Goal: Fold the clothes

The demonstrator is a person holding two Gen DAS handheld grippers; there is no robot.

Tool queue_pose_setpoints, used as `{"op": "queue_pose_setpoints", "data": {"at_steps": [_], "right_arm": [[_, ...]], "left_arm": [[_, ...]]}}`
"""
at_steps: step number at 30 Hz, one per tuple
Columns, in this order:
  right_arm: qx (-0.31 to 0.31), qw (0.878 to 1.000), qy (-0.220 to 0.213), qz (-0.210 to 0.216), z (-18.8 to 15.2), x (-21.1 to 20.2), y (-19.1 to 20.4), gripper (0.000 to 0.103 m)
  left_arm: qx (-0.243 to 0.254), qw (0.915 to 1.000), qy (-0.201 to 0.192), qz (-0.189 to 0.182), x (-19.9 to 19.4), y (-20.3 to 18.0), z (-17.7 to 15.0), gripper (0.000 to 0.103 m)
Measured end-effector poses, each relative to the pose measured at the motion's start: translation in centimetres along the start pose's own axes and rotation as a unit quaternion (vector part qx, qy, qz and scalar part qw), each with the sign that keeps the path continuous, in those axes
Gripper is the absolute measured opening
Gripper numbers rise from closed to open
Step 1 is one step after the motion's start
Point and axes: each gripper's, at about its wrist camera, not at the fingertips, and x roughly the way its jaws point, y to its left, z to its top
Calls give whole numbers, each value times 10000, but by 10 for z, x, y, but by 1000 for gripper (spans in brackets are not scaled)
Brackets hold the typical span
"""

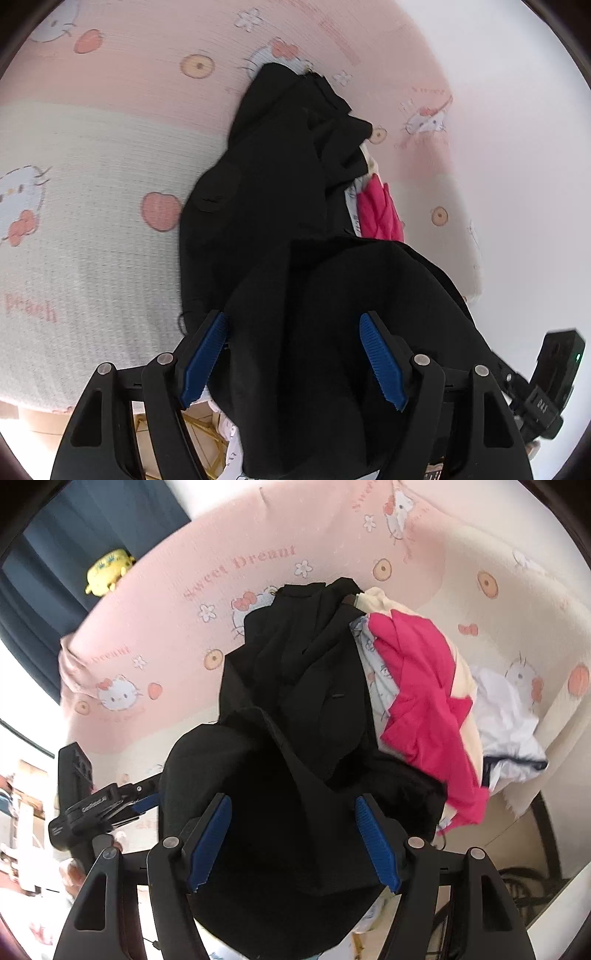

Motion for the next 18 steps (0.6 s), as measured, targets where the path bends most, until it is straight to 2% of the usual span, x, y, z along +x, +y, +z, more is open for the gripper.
{"op": "queue_pose_setpoints", "data": {"at_steps": [3, 9, 14, 15, 16, 18], "right_arm": [[-182, 9997, 41, -173, 11, 8, 8, 70], [-360, 9986, 202, -322, 24, 25, 13, 72], [-317, 9983, 449, -187, 30, 46, 11, 72], [-285, 9981, 530, -99, 30, 51, 10, 72], [-239, 9979, 606, 23, 29, 56, 8, 72], [-71, 9955, 863, 379, 26, 69, 2, 72]], "left_arm": [[155, 9997, 3, 214, 12, -8, 4, 73], [190, 9990, 58, 408, 21, -10, 7, 73], [97, 9991, -56, 401, 24, -6, 7, 72], [144, 9988, -117, 445, 23, -7, 6, 67], [191, 9985, -179, 489, 23, -8, 5, 55], [394, 9957, -283, 788, 22, -13, 2, 40]]}}
